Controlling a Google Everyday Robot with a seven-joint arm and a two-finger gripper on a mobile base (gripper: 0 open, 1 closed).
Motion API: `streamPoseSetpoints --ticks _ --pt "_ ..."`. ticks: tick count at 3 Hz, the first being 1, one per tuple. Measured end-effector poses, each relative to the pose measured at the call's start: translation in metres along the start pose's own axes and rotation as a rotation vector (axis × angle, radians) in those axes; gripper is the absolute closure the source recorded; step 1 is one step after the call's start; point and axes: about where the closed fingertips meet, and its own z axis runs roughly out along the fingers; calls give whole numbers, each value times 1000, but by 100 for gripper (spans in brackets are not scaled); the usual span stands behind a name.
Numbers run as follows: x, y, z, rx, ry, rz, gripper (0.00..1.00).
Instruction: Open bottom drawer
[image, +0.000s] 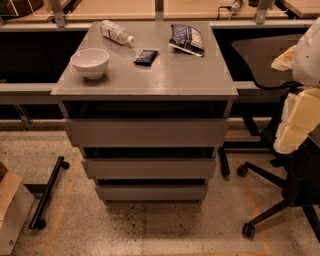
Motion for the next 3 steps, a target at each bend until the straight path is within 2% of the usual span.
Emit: streamPoseSetpoints --ticks 1,2,3 --pt "0 0 0 0 0 0 0" --pt "-3 -4 12 14 -45 0 0" --pt "-8 -19 57 21 -145 6 0"
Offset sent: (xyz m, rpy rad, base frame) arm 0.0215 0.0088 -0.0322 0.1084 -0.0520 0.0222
